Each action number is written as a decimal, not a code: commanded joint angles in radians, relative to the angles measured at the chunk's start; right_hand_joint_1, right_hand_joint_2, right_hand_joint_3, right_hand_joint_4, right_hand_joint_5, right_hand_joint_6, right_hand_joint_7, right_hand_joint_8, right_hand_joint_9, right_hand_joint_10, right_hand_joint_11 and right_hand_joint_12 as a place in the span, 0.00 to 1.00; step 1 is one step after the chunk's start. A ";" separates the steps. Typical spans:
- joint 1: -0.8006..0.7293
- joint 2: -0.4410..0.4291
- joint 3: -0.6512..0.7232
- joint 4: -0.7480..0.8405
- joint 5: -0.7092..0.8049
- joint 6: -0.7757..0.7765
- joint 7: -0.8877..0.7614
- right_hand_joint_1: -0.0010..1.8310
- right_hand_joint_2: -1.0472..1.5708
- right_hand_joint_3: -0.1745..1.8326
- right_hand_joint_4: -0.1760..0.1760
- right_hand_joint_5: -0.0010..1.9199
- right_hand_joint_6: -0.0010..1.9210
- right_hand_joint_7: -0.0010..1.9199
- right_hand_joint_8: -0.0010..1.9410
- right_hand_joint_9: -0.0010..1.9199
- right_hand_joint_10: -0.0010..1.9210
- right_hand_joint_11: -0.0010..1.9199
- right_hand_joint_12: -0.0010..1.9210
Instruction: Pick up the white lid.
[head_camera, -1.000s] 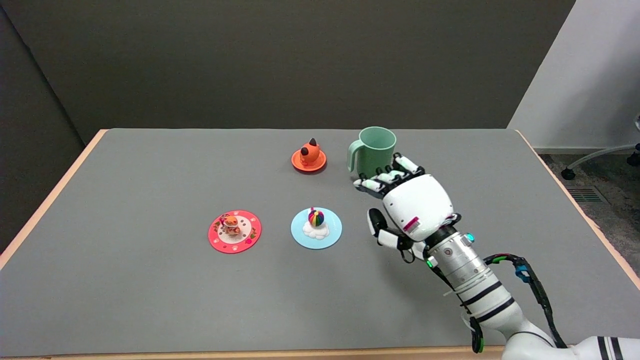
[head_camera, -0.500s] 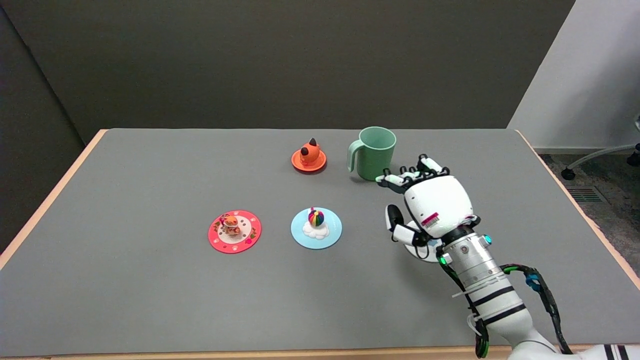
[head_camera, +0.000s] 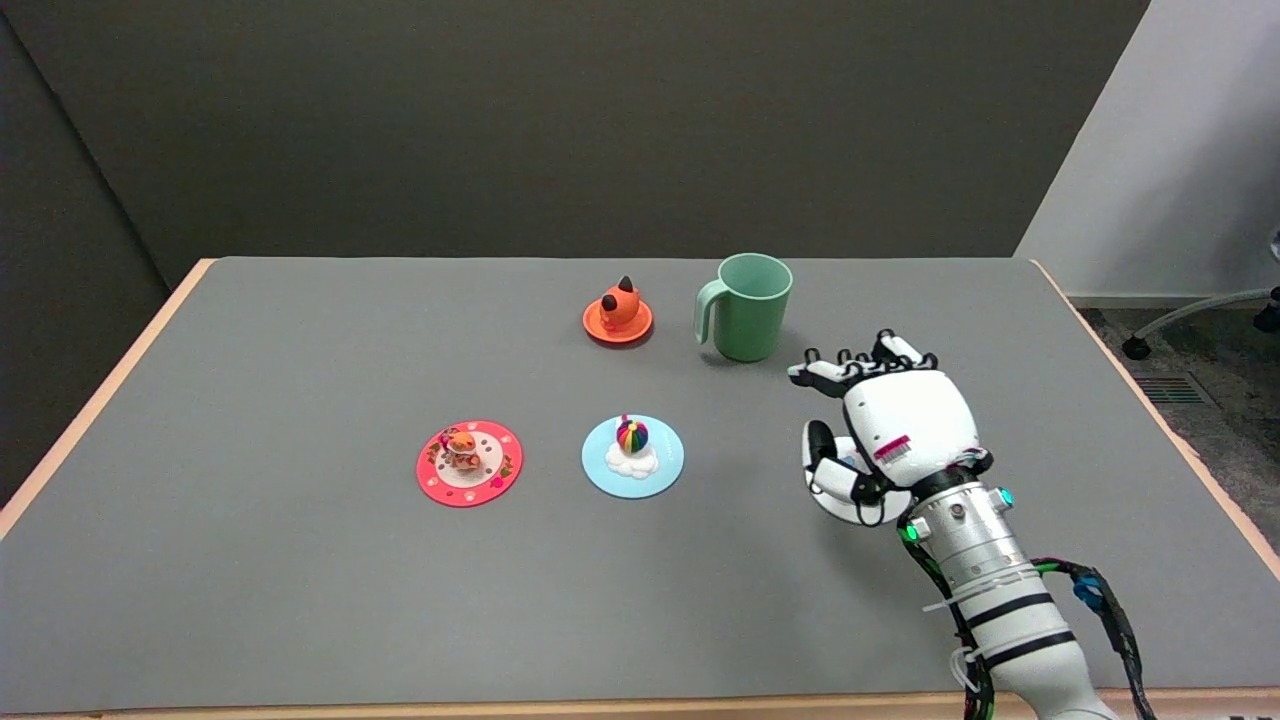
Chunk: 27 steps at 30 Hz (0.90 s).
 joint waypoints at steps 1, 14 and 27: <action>-0.161 -0.021 0.119 -0.055 0.064 0.052 -0.001 0.45 0.70 0.58 0.80 0.35 0.09 0.43 0.09 0.48 0.13 0.20 0.65; -0.189 -0.028 0.138 -0.070 0.082 0.046 0.005 0.44 0.67 0.61 0.67 0.28 0.08 0.38 0.08 0.48 0.13 0.21 0.64; -0.173 -0.025 0.140 -0.041 0.120 0.008 0.001 0.45 0.66 0.61 0.66 0.27 0.08 0.36 0.08 0.47 0.13 0.21 0.64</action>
